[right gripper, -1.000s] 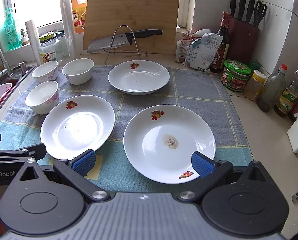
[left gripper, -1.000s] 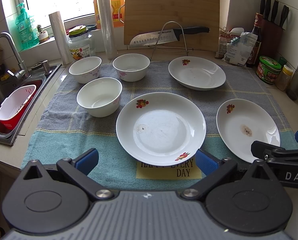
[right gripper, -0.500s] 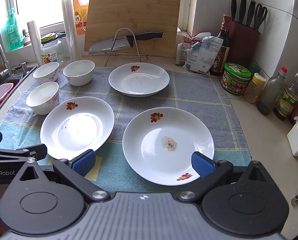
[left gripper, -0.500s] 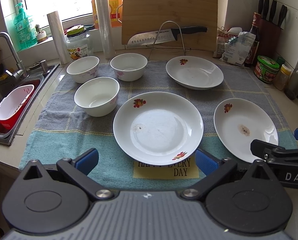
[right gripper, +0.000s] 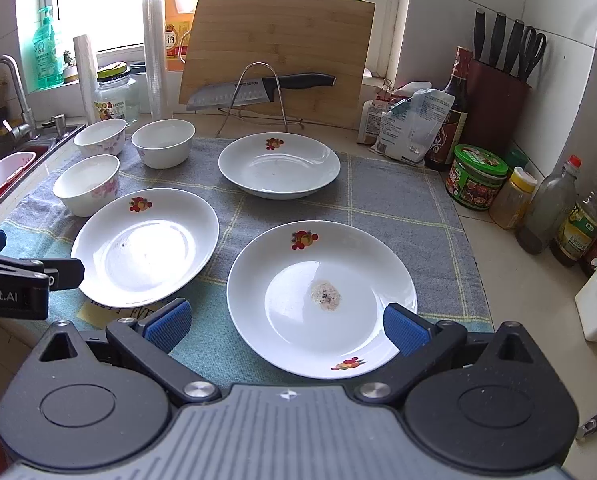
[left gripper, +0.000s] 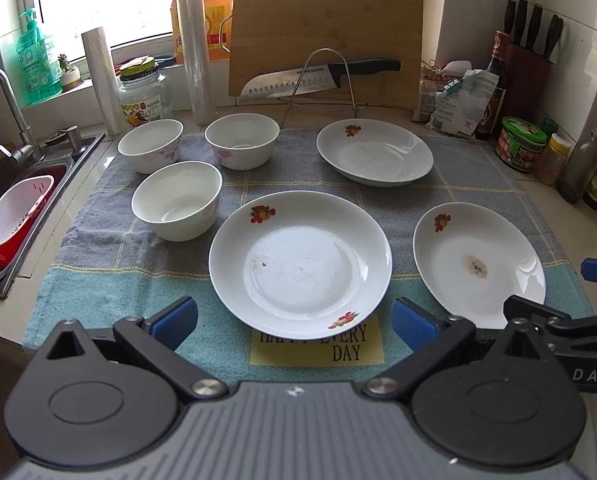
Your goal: Organize plates and bowls
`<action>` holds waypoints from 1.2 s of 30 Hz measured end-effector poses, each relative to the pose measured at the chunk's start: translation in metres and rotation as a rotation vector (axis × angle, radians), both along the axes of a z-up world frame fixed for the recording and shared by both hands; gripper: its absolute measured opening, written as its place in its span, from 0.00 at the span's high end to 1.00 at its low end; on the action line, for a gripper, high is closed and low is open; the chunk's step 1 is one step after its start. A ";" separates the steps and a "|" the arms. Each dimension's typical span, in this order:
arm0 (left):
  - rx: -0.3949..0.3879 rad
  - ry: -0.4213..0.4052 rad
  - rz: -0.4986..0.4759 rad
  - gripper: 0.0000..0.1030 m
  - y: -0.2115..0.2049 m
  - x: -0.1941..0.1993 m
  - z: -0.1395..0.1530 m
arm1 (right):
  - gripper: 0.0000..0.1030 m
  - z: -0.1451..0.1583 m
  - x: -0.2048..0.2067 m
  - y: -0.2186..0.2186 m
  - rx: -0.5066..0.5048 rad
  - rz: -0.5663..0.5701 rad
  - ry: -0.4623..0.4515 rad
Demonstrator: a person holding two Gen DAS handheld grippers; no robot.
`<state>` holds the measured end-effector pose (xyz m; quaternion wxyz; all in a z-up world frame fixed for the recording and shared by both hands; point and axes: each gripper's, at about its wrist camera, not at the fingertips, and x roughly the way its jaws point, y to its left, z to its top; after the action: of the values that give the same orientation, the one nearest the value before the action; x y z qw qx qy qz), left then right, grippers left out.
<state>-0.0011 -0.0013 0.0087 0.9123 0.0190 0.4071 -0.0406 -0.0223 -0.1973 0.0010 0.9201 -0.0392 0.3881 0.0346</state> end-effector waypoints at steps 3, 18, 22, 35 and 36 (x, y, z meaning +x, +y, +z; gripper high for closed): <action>-0.013 -0.026 0.029 0.01 0.002 -0.001 -0.001 | 0.00 -0.008 -0.003 -0.009 -0.005 0.015 -0.009; -0.142 -0.009 -0.040 0.01 -0.003 0.006 -0.006 | 0.00 -0.076 -0.004 -0.052 0.036 0.065 0.060; -0.118 0.001 -0.036 0.01 -0.011 0.005 -0.006 | 0.00 -0.090 0.006 -0.058 0.048 0.072 0.077; -0.100 -0.009 0.030 0.01 -0.014 0.005 -0.004 | 0.00 -0.109 0.029 -0.060 0.033 0.117 0.074; -0.103 -0.006 0.035 0.01 -0.015 0.005 -0.005 | 0.00 -0.110 0.030 -0.059 0.021 0.125 0.072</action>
<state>0.0042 -0.0166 0.0041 0.9138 -0.0351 0.4020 -0.0458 0.0080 -0.2565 -0.1087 0.9020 -0.0523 0.4174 0.0975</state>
